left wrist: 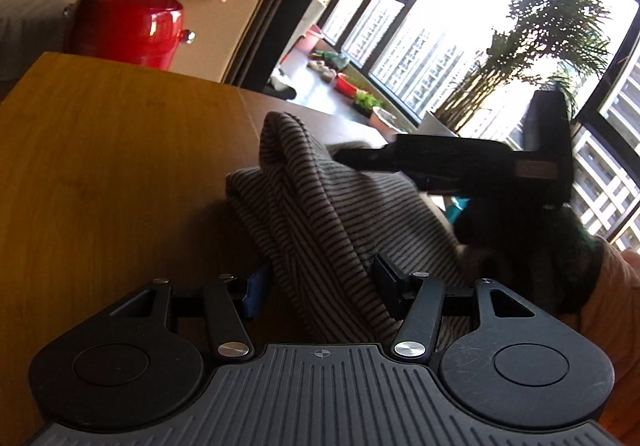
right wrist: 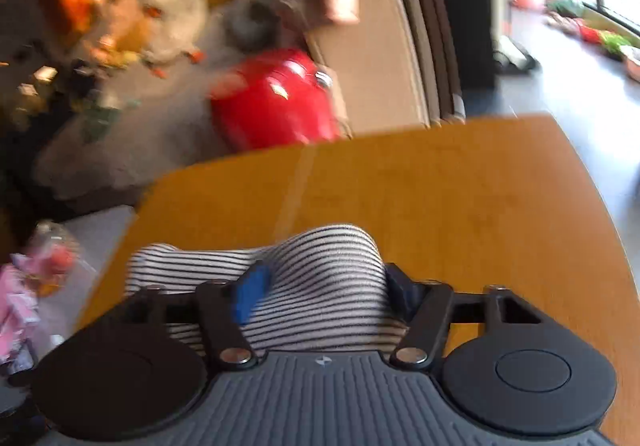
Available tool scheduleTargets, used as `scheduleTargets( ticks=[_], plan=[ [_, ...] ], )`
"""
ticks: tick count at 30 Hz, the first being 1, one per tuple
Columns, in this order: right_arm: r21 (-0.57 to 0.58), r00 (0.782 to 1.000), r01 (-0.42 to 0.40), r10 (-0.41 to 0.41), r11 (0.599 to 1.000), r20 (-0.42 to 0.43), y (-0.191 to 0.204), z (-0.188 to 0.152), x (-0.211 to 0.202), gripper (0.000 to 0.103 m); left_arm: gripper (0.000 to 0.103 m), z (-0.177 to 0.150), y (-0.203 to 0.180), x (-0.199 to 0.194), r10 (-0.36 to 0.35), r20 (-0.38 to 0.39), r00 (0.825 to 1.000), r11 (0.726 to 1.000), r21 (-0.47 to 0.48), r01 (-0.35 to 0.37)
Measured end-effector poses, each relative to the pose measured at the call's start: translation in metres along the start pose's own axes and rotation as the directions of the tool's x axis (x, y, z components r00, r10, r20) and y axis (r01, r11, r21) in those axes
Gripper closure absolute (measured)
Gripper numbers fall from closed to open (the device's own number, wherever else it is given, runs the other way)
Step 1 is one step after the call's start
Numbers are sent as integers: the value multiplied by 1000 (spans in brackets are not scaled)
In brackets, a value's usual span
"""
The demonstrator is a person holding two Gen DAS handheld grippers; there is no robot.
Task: Fold clothes
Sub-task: 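Press and smooth the striped sweater roll with both open grippers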
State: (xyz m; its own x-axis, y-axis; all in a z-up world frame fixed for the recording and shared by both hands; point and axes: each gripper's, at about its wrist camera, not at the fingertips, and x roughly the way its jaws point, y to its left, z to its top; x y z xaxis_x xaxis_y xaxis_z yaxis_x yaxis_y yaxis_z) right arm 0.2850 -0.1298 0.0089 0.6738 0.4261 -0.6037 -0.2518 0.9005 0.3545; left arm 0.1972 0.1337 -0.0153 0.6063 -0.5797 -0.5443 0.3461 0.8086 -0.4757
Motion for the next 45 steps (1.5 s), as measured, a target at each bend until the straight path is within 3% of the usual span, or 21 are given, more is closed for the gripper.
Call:
scheduleTargets(
  ticks=[2,4,6,8,11,15,22,25,38,45],
  plan=[
    [-10,1000,-13,13,1000,25,1,-2,-9,51,40,0,1,1,-5,0,1000,1000,5,5],
    [-28,999,42,-42,999,-5,-2,-8,-2,54,40,0,1,2,-7,1,1000,1000,7,7],
    [-48,995,96,-98,994,-34,-6,-13,6,42,40,0,-2,4,-5,7,1000,1000,11,5],
    [-33,993,118,-119,992,-26,-7,-17,3,37,40,-2,-5,4,2,13,1000,1000,26,-2],
    [-14,995,104,-104,995,-1,-4,-22,-15,35,40,-3,-4,2,6,15,1000,999,33,-6],
    [-14,998,56,-56,998,14,-5,-40,-47,21,38,-3,-1,3,3,17,1000,1000,25,-3],
    [16,999,37,-36,999,-7,-9,-93,-81,26,40,-3,1,3,-7,20,1000,1000,24,6],
    [-9,998,56,-56,998,20,1,-95,-75,27,44,-3,1,1,5,30,1000,999,32,-6],
    [36,995,-57,54,998,85,19,-68,9,23,44,37,52,2,173,122,977,985,2,-175],
    [45,995,-53,49,998,92,21,-63,16,18,40,39,65,3,150,131,980,989,-38,-146]
  ],
)
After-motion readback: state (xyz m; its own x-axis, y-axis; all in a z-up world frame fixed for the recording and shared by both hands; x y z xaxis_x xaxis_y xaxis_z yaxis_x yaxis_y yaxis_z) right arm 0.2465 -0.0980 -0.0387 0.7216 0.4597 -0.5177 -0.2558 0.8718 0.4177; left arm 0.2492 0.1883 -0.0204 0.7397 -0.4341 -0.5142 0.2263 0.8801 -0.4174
